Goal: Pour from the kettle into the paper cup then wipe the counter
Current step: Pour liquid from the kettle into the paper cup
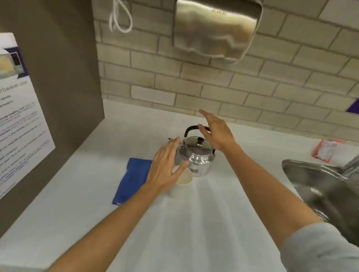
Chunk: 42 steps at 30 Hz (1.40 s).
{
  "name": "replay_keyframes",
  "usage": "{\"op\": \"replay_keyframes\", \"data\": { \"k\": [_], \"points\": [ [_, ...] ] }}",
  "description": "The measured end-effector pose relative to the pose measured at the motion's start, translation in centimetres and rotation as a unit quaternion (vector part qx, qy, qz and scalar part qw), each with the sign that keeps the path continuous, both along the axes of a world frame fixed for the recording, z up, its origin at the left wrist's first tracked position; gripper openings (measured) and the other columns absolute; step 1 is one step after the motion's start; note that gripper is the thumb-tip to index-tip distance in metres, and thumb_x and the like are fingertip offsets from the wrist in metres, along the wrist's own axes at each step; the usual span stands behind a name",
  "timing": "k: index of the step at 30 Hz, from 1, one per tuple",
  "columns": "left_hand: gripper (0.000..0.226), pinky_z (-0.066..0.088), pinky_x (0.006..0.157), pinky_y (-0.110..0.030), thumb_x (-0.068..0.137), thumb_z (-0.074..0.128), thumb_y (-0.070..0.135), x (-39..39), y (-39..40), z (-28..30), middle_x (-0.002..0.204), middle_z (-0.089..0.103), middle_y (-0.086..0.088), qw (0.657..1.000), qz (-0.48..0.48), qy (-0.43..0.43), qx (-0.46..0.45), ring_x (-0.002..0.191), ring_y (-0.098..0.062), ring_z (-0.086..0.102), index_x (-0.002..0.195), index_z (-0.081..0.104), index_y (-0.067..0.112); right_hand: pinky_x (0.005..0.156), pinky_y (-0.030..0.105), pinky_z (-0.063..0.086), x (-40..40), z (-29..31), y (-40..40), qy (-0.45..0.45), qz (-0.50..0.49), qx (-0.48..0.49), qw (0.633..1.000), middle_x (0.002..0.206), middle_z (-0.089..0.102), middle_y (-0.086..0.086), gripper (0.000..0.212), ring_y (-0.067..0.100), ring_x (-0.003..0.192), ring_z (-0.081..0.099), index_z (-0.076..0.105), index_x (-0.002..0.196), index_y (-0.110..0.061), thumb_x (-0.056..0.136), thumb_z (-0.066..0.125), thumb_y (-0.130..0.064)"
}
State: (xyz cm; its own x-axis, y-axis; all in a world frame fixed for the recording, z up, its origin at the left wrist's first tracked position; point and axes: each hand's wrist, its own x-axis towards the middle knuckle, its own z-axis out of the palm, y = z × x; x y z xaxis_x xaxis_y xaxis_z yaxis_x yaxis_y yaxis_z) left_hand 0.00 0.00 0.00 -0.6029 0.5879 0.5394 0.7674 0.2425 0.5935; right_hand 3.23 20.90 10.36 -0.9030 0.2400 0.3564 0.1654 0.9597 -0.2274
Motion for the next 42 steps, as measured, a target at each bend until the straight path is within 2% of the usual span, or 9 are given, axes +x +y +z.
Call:
{"op": "replay_keyframes", "data": {
  "k": [5, 9, 13, 17, 20, 23, 31, 38, 42],
  "points": [
    [0.098, 0.029, 0.111, -0.028, 0.074, 0.06, 0.073, 2.4, -0.1, -2.9, 0.158, 0.022, 0.014, 0.986, -0.042, -0.162, -0.022, 0.141, -0.004, 0.024, 0.15, 0.009, 0.04, 0.114, 0.04, 0.029, -0.4, -1.8, 1.3, -0.048, -0.015, -0.015, 0.999, 0.151, 0.046, 0.006, 0.051, 0.027, 0.138, 0.04, 0.036, 0.15, -0.022, 0.101, 0.045, -0.036],
    [0.104, 0.041, 0.097, -0.024, 0.067, 0.078, 0.059, 3.3, 0.0, -4.3, 0.145, 0.034, 0.019, 0.979, -0.016, -0.205, 0.011, 0.127, 0.002, 0.038, 0.147, 0.013, 0.047, 0.112, 0.042, 0.033, -1.1, -3.1, 1.9, -0.065, -0.017, -0.051, 0.996, 0.139, 0.054, 0.009, 0.046, 0.029, 0.131, 0.045, 0.041, 0.148, -0.024, 0.102, 0.045, -0.029],
    [0.103, 0.034, 0.096, -0.016, 0.068, 0.084, 0.043, 3.1, 0.2, -5.4, 0.14, 0.037, 0.021, 0.968, 0.008, -0.247, 0.042, 0.117, 0.014, 0.034, 0.145, 0.015, 0.045, 0.102, 0.045, 0.04, -2.0, -3.6, 2.4, -0.034, -0.011, -0.083, 0.996, 0.113, 0.058, 0.013, 0.039, 0.032, 0.113, 0.052, 0.051, 0.14, -0.018, 0.101, 0.048, -0.023],
    [0.105, 0.04, 0.092, -0.021, 0.06, 0.089, 0.036, 2.5, 0.5, -6.3, 0.126, 0.049, 0.017, 0.952, 0.028, -0.293, 0.078, 0.112, -0.006, 0.05, 0.139, 0.02, 0.051, 0.092, 0.04, 0.046, -2.6, -3.5, 2.7, -0.001, -0.001, -0.124, 0.992, 0.103, 0.064, 0.012, 0.028, 0.029, 0.099, 0.057, 0.065, 0.122, -0.013, 0.099, 0.054, -0.023],
    [0.106, 0.043, 0.088, -0.021, 0.055, 0.091, 0.033, 2.2, 0.8, -6.8, 0.117, 0.051, 0.017, 0.945, 0.033, -0.313, 0.093, 0.108, -0.01, 0.053, 0.135, 0.024, 0.054, 0.086, 0.032, 0.048, -2.8, -3.4, 2.9, 0.011, 0.014, -0.152, 0.988, 0.102, 0.067, 0.009, 0.022, 0.024, 0.094, 0.059, 0.067, 0.112, -0.01, 0.098, 0.055, -0.022],
    [0.099, 0.042, 0.084, -0.005, 0.052, 0.093, 0.031, 1.9, 1.1, -7.2, 0.119, 0.055, 0.013, 0.942, 0.044, -0.316, 0.099, 0.107, -0.007, 0.053, 0.128, 0.032, 0.05, 0.075, 0.019, 0.042, -2.7, -3.4, 3.0, 0.024, 0.015, -0.181, 0.983, 0.096, 0.067, 0.001, 0.017, 0.017, 0.087, 0.057, 0.068, 0.107, -0.012, 0.097, 0.057, -0.022],
    [0.07, 0.042, 0.07, 0.004, 0.051, 0.094, 0.016, 1.5, 1.5, -7.3, 0.099, 0.06, 0.023, 0.929, 0.064, -0.348, 0.108, 0.092, 0.02, 0.056, 0.098, 0.051, 0.044, 0.067, 0.024, 0.04, -0.9, -1.2, 3.6, 0.044, -0.033, -0.14, 0.989, 0.077, 0.063, -0.02, 0.01, 0.002, 0.074, 0.057, 0.066, 0.098, -0.035, 0.092, 0.059, -0.038],
    [0.071, 0.044, 0.07, 0.002, 0.055, 0.09, 0.006, 1.7, 1.5, -7.5, 0.1, 0.063, 0.015, 0.92, 0.049, -0.371, 0.113, 0.09, 0.007, 0.059, 0.108, 0.053, 0.033, 0.066, 0.018, 0.04, 2.3, 2.3, 3.1, 0.056, -0.056, -0.123, 0.989, 0.08, 0.066, -0.03, 0.015, -0.001, 0.082, 0.061, 0.07, 0.098, -0.043, 0.085, 0.062, -0.045],
    [0.069, 0.043, 0.071, 0.002, 0.053, 0.093, 0.013, 1.7, 1.3, -7.2, 0.101, 0.063, 0.02, 0.922, 0.032, -0.368, 0.117, 0.092, 0.01, 0.06, 0.101, 0.053, 0.042, 0.071, 0.021, 0.045, 4.2, 3.3, 2.1, 0.041, -0.037, -0.138, 0.989, 0.09, 0.072, -0.026, 0.016, -0.004, 0.086, 0.063, 0.072, 0.095, -0.05, 0.082, 0.066, -0.042]
  ]
}}
